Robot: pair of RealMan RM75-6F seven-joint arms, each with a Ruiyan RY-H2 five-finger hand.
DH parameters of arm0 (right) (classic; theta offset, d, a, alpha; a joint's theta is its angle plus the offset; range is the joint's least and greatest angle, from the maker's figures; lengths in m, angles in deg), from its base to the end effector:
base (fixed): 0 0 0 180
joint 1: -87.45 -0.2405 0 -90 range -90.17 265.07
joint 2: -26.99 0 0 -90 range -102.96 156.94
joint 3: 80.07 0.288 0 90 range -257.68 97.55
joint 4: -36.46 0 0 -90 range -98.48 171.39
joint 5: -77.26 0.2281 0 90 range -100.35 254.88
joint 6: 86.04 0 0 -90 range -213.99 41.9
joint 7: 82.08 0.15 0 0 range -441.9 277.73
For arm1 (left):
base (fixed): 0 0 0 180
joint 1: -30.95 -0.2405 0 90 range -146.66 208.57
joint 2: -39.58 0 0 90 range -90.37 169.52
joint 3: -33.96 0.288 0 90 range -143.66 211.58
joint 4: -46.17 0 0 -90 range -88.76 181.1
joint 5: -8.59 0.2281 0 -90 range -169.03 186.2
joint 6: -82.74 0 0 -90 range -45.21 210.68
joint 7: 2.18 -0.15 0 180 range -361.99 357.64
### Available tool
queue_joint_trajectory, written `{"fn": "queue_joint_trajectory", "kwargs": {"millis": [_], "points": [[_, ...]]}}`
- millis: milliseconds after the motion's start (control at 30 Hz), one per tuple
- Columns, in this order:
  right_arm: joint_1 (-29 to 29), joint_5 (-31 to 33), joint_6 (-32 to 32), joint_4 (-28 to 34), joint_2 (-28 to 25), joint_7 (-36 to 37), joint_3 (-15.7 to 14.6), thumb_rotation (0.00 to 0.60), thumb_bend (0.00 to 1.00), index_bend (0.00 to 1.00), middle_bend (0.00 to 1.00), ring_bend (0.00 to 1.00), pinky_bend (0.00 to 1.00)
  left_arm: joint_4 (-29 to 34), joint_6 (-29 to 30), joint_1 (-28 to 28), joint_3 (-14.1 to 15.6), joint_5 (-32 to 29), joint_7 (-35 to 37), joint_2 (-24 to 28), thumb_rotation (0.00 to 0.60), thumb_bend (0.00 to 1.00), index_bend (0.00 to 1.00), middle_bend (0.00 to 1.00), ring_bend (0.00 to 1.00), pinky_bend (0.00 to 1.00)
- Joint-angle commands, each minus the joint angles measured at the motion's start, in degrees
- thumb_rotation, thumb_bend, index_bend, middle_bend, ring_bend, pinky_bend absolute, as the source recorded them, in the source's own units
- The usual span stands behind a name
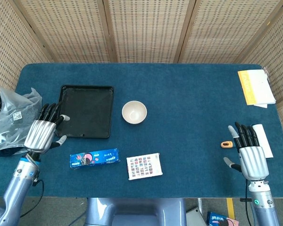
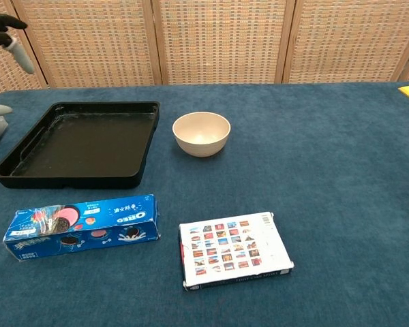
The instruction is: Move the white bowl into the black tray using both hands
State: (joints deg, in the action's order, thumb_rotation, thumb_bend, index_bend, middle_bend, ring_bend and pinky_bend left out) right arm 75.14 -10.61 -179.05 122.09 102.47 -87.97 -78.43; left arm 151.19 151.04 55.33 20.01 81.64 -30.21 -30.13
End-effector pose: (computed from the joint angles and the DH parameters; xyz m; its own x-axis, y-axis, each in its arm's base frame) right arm -0.3129 -0.2278 0.1104 0.3940 0.1643 0.9043 -0.8967 -0.1471 0.4175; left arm -0.2121 0.3135 0.0998 0.5080 0.0145 0.8612 0.8393 -0.2331 -0.4911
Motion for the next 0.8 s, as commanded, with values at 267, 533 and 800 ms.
{"fn": "queue_joint_trajectory", "kwargs": {"millis": [267, 533, 800], "points": [[0.3, 1.5, 2.5, -1.7, -0.4, 4.8, 1.6, 0.6, 0.21, 0.0, 0.0, 0.0, 0.0, -12.3, -13.4, 17.5, -5.5, -14.1, -10.8, -11.2, 0.6, 0.27, 0.39, 0.0, 0.0, 0.0], [0.5, 2.5, 3.9, -3.0, -0.2, 6.8, 2.8, 0.6, 0.21, 0.0, 0.0, 0.0, 0.0, -22.6, -18.0, 27.0, -4.4, -20.0, -16.8, -20.9, 0.6, 0.27, 0.46, 0.0, 0.0, 0.0], [0.8, 2.4, 4.1, -3.8, 0.0, 8.3, 3.5, 0.6, 0.21, 0.0, 0.0, 0.0, 0.0, -30.8, -18.7, 31.8, -2.9, -23.7, -18.8, -27.8, 0.6, 0.2, 0.49, 0.0, 0.0, 0.0]]}}
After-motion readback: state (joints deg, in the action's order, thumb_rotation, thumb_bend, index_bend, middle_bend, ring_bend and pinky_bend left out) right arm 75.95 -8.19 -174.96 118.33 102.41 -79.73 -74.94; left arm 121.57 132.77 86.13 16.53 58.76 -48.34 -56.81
